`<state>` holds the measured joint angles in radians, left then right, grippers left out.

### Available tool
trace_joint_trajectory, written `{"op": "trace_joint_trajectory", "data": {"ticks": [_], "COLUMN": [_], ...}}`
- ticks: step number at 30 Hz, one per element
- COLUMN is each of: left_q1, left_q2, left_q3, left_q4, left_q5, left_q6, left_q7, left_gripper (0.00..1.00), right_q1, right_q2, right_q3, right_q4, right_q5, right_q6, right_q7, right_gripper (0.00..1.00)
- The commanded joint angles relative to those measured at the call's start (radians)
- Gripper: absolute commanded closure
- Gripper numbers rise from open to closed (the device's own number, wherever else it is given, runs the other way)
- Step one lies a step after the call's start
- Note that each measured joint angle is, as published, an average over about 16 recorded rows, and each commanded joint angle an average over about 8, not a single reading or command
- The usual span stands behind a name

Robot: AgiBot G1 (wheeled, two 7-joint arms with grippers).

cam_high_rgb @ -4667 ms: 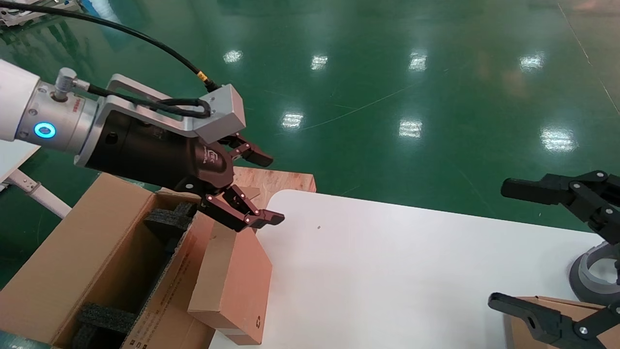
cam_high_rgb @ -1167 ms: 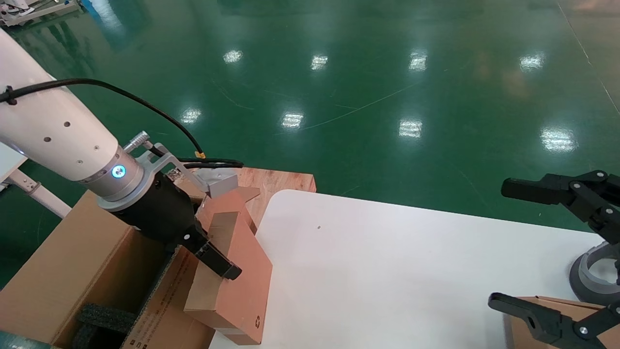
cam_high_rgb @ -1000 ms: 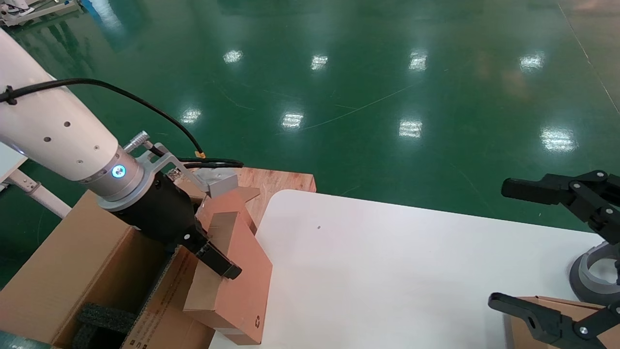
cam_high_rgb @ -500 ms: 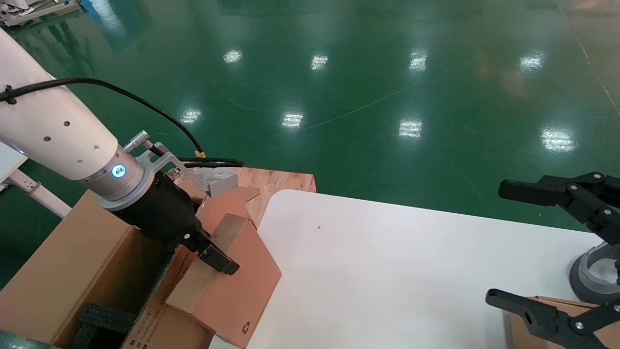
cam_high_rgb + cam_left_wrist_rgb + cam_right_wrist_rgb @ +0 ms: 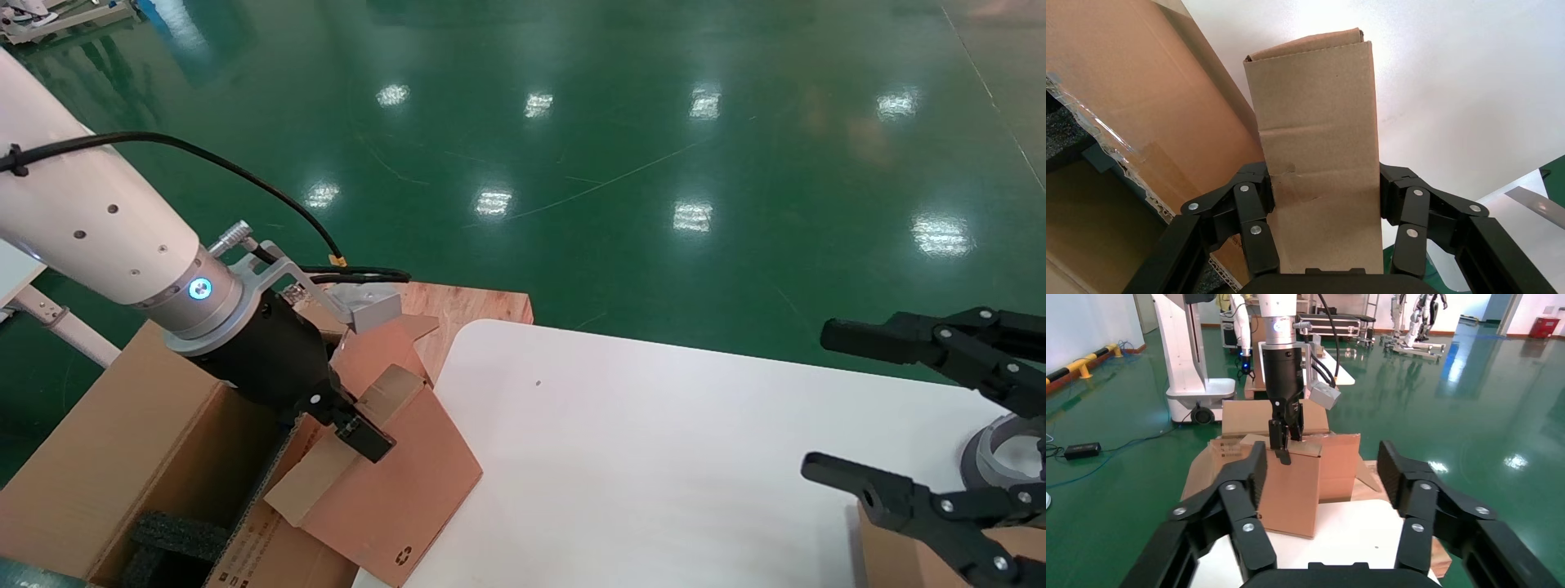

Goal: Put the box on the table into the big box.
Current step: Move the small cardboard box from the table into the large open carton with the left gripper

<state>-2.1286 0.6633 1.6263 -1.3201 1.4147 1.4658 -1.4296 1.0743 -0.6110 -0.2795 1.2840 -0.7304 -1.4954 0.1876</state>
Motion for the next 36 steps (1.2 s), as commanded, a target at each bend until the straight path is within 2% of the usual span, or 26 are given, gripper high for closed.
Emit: {"op": "trace_joint_trajectory", "data": {"ticks": [1,9,27,31,36], "left_q1": [0.000,-0.032,-0.156,-0.154,-0.153], "left_q2": [0.001,-0.028,-0.175,-0.199,-0.224], "left_q3": [-0.002,-0.083,-0.388,-0.426,-0.432], "left_q4": [0.001,0.004,0.061,0.070,0.078], "left_q5": [0.000,0.021,0.044,0.072,0.137], "left_q6": [-0.001,-0.040,-0.255,-0.303,-0.324], "left_q7": [0.000,0.024,0.091,0.128,0.194], "left_gripper": [1.00,1.00,1.00,1.00,1.00], "right_q1": [0.000,0.000,0.000,0.000,0.000], "right_q2": [0.000,0.000,0.000,0.000,0.000], "right_q3": [0.000,0.000,0.000,0.000,0.000], "right_q4": [0.000,0.000,0.000,0.000,0.000], "right_q5": [0.000,0.000,0.000,0.000,0.000], "right_q6": [0.000,0.000,0.000,0.000,0.000], "right_q7": [0.000,0.000,0.000,0.000,0.000], "right_gripper": [0.00,0.00,0.00,0.00,0.00]}}
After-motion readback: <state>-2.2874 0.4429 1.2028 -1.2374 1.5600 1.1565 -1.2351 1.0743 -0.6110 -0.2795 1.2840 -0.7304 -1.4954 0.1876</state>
